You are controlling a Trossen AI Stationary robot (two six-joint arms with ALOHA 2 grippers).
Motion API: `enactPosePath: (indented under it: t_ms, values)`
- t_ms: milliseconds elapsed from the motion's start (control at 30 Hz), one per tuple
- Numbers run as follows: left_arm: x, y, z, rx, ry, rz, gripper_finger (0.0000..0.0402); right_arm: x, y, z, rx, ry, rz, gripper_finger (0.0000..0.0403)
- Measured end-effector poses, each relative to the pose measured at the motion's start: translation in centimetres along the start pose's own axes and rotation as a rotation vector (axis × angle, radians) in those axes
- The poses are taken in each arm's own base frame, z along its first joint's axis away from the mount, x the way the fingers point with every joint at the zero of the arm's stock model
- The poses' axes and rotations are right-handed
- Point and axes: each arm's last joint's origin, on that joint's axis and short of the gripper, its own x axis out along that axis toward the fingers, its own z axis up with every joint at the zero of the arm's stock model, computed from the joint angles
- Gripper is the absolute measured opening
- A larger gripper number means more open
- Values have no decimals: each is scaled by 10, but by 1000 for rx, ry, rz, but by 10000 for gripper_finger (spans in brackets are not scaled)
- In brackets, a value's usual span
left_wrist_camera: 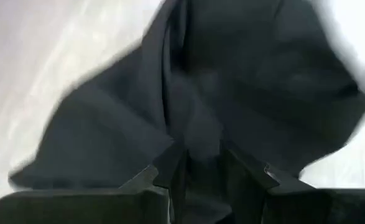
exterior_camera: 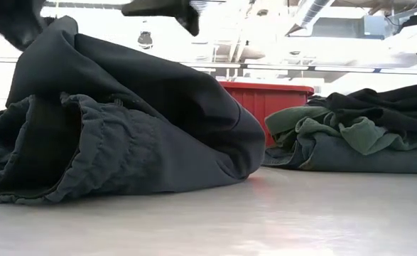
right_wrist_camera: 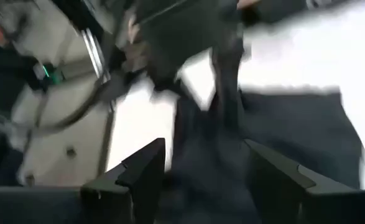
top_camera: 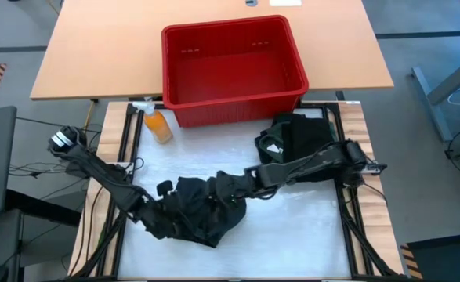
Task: Fold laundry
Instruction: Fold the black shorts, then stack the black shorts on top of the black shirt
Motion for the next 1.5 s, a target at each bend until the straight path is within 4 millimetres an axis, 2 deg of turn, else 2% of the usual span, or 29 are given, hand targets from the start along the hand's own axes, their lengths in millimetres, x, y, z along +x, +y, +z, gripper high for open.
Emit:
enactPosePath:
  t_ms: [67, 167, 300, 400, 500, 600, 767, 1033, 1267, 1400, 1500]
  values:
    - [4, 4, -7, 13, 87, 30, 86, -16, 9, -4, -1, 70, -15, 235]
    - [10, 7, -15, 34, 183, 73, 86, -26, 35, -15, -50, 59, -82, 235]
    - [20, 6, -24, 73, 259, 108, 86, -4, 63, -45, -117, 57, -105, 235]
    - [30, 2, -28, 89, 270, 123, 86, 17, 65, -70, -194, 128, -118, 235]
    - [42, -2, -32, 108, 296, 119, 86, 21, 66, -73, -240, 140, -103, 235]
    - [54, -6, -38, 130, 342, 96, 86, 20, 72, -79, -360, 166, -98, 235]
    - [60, -11, -43, 151, 367, 73, 86, 34, 75, -106, -633, 233, -185, 235]
    - [58, -12, -43, 151, 366, 65, 86, 41, 71, -110, -877, 260, -189, 236]
    - [58, -12, -44, 147, 373, 58, 86, 40, 67, -104, -992, 270, -183, 237]
    - [58, -12, -44, 147, 376, 55, 86, 40, 64, -102, -979, 278, -190, 253]
    - [58, -12, -44, 147, 377, 55, 86, 33, 66, -99, -952, 349, -185, 271]
